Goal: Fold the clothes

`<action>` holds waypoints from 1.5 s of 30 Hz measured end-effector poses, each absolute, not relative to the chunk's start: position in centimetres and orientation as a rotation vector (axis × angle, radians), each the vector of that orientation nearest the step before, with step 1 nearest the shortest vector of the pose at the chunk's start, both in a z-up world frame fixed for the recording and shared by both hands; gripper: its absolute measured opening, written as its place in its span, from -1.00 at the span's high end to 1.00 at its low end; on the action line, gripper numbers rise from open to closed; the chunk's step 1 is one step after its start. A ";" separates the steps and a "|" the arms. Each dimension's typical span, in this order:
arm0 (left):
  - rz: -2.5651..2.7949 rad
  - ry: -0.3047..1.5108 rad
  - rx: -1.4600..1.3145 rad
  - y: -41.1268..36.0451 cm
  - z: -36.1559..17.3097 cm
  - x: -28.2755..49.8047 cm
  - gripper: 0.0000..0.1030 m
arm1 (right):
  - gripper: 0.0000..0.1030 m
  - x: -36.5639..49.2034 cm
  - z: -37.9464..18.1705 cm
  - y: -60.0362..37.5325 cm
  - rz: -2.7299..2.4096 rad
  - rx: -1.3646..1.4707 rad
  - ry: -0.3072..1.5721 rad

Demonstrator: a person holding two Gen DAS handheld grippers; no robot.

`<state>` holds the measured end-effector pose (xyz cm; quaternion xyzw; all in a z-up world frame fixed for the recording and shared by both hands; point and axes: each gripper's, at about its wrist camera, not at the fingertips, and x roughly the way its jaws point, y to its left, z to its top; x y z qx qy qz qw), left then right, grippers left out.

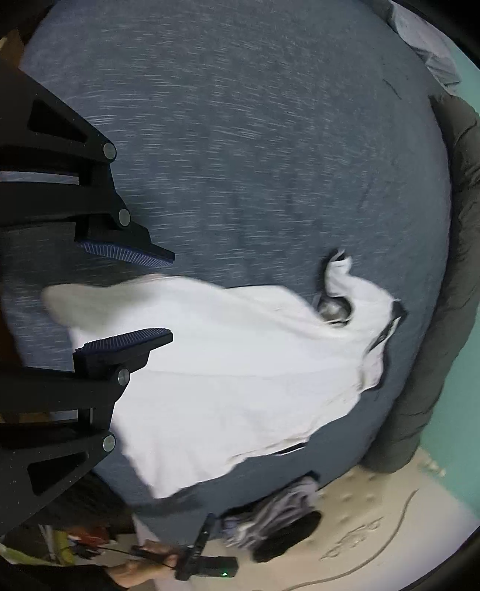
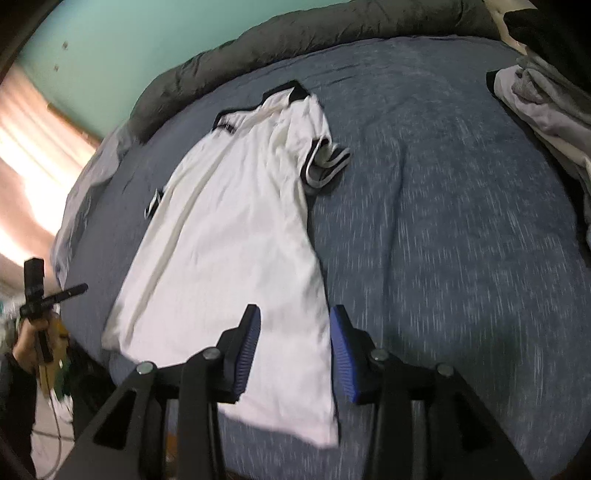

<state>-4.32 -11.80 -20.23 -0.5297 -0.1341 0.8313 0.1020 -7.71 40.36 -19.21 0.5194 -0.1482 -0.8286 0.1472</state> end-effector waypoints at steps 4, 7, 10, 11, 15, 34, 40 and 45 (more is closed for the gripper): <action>2.483 -0.458 -1.517 -12.3 -20.5 -8.6 0.26 | 0.18 -11.4 -19.0 41.0 -2.412 1.477 -0.482; 2.483 -0.512 -1.491 -12.4 -21.0 -11.9 0.26 | 0.11 -14.4 -19.5 41.4 -2.422 1.469 -0.563; 2.490 -0.544 -1.471 -12.1 -21.4 -14.8 0.26 | 0.08 -17.2 -20.2 41.7 -2.429 1.463 -0.624; 2.491 -0.545 -1.466 -11.8 -21.5 -15.8 0.26 | 0.07 -18.1 -20.5 41.7 -2.431 1.461 -0.641; 2.483 -0.548 -1.477 -11.2 -22.4 -19.4 0.25 | 0.02 -21.8 -21.9 41.6 -2.440 1.493 -0.629; 2.425 -0.737 -1.552 -13.6 -29.2 -25.7 0.19 | 0.08 -29.7 -27.4 40.0 -2.401 1.510 -0.726; 2.427 -0.668 -1.547 -12.8 -29.5 -25.9 0.64 | 0.82 -30.0 -27.4 38.8 -2.450 1.495 -0.621; 2.474 -0.588 -1.548 -12.7 -28.7 -25.9 0.96 | 0.90 -29.9 -26.5 38.5 -2.487 1.451 -0.551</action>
